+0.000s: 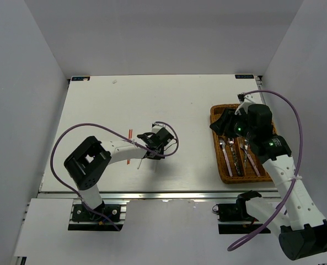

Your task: Sort the eating utensils into containers

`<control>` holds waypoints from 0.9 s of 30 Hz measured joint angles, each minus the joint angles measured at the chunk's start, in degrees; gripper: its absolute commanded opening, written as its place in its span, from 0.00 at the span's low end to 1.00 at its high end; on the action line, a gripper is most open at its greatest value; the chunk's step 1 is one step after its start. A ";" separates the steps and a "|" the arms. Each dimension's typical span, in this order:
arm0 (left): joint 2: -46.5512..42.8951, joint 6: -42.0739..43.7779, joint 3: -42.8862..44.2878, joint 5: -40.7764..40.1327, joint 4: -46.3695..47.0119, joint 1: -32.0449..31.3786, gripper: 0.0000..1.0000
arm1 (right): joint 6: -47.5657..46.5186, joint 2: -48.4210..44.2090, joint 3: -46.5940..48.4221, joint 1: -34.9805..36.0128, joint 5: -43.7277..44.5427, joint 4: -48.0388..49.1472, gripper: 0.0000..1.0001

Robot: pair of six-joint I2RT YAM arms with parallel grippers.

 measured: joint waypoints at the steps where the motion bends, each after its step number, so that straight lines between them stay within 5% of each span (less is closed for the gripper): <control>1: -0.02 0.09 0.00 0.00 0.00 -0.04 0.00 | 0.00 0.00 -0.15 -0.02 -1.18 0.46 0.60; 15: -7.04 -1.20 -3.21 3.78 2.19 -2.25 0.00 | 10.38 2.01 -16.50 1.73 -8.04 15.61 0.75; 27: -14.43 -3.17 -5.75 9.53 9.77 -3.02 0.00 | 24.57 13.79 -19.69 15.41 -2.29 32.33 0.78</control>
